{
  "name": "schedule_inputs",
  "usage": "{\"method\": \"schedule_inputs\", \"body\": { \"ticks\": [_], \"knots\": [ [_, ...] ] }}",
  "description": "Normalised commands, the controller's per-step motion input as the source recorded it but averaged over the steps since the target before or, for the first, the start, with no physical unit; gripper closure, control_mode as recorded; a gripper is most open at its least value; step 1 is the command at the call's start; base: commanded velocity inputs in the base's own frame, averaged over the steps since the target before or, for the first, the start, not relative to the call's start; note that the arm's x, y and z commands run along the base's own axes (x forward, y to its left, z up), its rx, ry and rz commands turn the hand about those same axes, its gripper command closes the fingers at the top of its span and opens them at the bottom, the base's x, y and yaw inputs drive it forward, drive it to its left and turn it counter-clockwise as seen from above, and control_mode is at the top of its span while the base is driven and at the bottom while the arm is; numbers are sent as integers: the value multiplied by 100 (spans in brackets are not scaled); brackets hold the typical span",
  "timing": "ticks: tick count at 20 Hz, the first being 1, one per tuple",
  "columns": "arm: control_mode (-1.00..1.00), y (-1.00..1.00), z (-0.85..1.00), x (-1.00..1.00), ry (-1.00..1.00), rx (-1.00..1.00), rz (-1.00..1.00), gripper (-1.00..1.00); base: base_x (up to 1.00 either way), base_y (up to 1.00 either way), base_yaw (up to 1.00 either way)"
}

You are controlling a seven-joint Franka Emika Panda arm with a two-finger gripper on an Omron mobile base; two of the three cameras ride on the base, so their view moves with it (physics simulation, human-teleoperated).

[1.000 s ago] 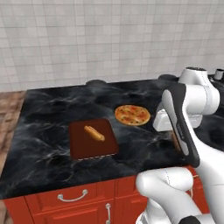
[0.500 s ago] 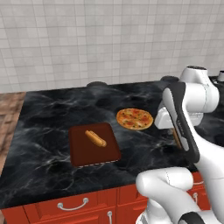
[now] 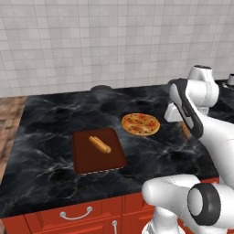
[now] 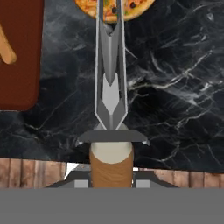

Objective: Take the pizza cutter from the drawer on the left and place it on the dining counter for cutting.

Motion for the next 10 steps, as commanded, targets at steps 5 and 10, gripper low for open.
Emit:
{"method": "schedule_inputs", "body": {
  "ticks": [5, 10],
  "knots": [
    [-100, -10, -59, 80, 0, -1, -5, 100, 0, 0, 0],
    [-100, 0, -79, 60, 0, -1, -6, 100, 0, 0, 0]
  ]
}}
